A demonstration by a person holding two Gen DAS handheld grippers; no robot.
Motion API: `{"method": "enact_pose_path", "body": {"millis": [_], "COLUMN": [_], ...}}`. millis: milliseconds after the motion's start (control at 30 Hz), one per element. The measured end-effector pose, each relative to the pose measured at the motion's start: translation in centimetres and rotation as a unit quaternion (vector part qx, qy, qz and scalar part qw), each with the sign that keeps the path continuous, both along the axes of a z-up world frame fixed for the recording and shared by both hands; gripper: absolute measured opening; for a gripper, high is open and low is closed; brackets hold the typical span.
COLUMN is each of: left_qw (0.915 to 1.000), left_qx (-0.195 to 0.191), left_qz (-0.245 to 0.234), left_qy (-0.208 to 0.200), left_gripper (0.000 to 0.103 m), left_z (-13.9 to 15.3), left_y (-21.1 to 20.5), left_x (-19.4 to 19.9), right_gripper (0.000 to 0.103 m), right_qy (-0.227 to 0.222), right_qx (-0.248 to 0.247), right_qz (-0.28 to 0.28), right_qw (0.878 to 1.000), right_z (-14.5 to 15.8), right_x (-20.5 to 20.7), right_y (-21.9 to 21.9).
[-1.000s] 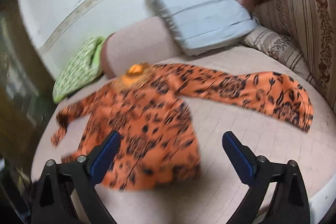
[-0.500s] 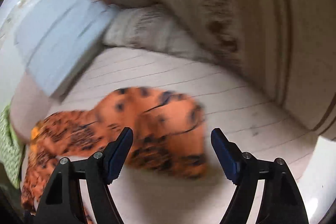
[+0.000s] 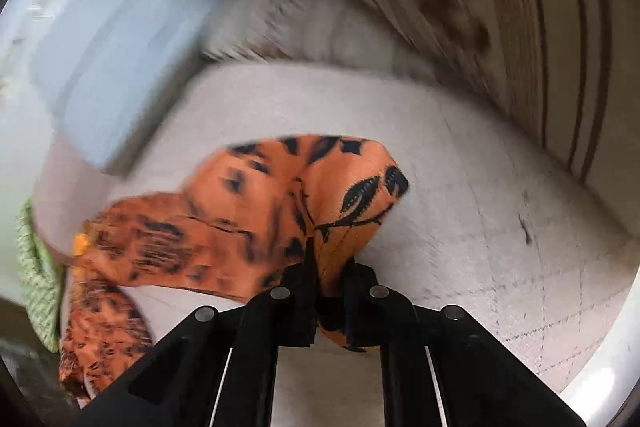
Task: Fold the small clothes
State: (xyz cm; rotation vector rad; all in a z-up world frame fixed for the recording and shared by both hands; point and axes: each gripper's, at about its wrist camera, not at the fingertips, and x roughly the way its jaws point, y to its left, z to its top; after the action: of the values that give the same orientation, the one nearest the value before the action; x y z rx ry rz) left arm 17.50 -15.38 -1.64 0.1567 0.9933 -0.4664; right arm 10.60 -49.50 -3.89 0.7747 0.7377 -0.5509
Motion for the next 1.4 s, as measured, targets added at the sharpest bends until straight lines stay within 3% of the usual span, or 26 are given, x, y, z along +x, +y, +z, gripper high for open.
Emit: {"method": "enact_pose_path", "body": {"millis": [100, 233, 433, 533, 600, 700, 800, 900, 967, 1067, 1167, 1267, 1333, 1400], "left_qw": [0.9991, 0.9964, 0.9845, 0.9681, 0.964, 0.958, 0.955, 0.96, 0.9655, 0.9736, 0.9808, 0.9867, 0.988, 0.9892], "left_qx": [-0.041, -0.08, -0.146, -0.194, -0.194, -0.199, -0.214, -0.201, -0.196, -0.181, -0.131, -0.07, -0.054, -0.045], "left_qz": [-0.002, 0.025, 0.097, 0.157, 0.18, 0.202, 0.194, 0.175, 0.153, 0.113, 0.119, 0.1, 0.081, 0.087], "left_qy": [0.008, -0.008, 0.005, 0.02, 0.025, 0.043, 0.068, 0.086, 0.078, 0.082, 0.081, 0.108, 0.12, 0.109], "left_gripper": [0.091, 0.091, 0.091, 0.091, 0.091, 0.091, 0.091, 0.088, 0.085, 0.084, 0.073, 0.052, 0.039, 0.036], "left_z": [2.4, 5.6, 6.1, 4.4, 3.1, 0.9, 0.0, -0.4, -0.1, -0.5, -1.8, -3.8, -4.5, -4.2], "left_y": [1.9, 7.2, 18.1, 26.0, 29.0, 31.9, 31.4, 29.2, 27.7, 24.8, 22.7, 20.1, 19.2, 18.9], "left_x": [1.2, 3.6, 8.4, 10.0, 10.0, 10.7, 11.4, 12.1, 12.3, 12.6, 12.5, 11.9, 11.5, 11.3], "right_gripper": [0.008, 0.008, 0.008, 0.008, 0.008, 0.01, 0.022, 0.034, 0.074, 0.076, 0.075, 0.075, 0.073, 0.073], "right_qy": [-0.066, -0.121, -0.148, -0.131, -0.106, -0.051, 0.027, 0.016, 0.003, -0.016, -0.017, 0.006, 0.03, 0.054], "right_qx": [-0.038, -0.056, -0.075, -0.051, -0.029, -0.01, -0.005, 0.022, 0.037, 0.037, 0.005, -0.035, -0.023, 0.011], "right_qz": [0.077, 0.215, 0.397, 0.465, 0.501, 0.526, 0.533, 0.531, 0.523, 0.499, 0.441, 0.366, 0.325, 0.28], "right_qw": [0.994, 0.968, 0.903, 0.874, 0.859, 0.849, 0.846, 0.847, 0.851, 0.866, 0.897, 0.93, 0.945, 0.958], "right_z": [4.3, 9.1, 12.3, 9.6, 6.2, 0.1, -4.9, -3.8, -2.0, 0.8, 3.1, 4.6, 4.5, 3.8], "right_x": [1.0, 5.2, 11.0, 13.4, 14.3, 15.6, 16.0, 13.4, 12.1, 10.8, 13.1, 18.8, 23.4, 27.3], "right_y": [4.2, 11.9, 26.0, 33.5, 38.4, 43.4, 44.8, 42.0, 39.4, 34.3, 29.7, 25.6, 23.5, 21.0]}}
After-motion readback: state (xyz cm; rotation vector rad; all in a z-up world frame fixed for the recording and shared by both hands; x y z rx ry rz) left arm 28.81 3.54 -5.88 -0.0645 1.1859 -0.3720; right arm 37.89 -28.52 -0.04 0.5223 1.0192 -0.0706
